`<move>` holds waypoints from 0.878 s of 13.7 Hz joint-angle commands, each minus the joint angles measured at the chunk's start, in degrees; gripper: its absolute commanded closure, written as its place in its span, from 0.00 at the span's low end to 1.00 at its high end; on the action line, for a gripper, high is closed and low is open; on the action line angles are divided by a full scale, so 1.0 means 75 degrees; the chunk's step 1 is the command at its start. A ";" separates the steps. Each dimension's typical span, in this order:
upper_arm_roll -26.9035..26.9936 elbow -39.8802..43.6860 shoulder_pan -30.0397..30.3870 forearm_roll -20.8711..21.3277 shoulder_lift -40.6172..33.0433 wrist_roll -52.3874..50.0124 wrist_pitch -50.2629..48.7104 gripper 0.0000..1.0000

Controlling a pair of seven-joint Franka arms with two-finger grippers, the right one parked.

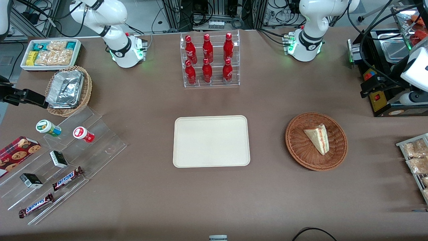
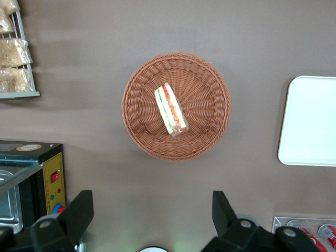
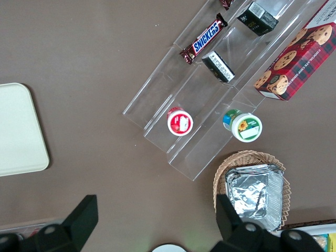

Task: Place sandwich from basket to tray
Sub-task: 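Move the left gripper over the wrapped sandwich in the wicker basket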

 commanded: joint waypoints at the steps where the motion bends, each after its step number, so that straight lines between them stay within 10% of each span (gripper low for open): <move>1: -0.0060 -0.0099 0.0097 -0.0029 -0.0067 0.0138 -0.0101 0.00; 12: -0.0107 -0.3765 0.0261 -0.0005 -0.0513 -0.1733 0.3306 0.00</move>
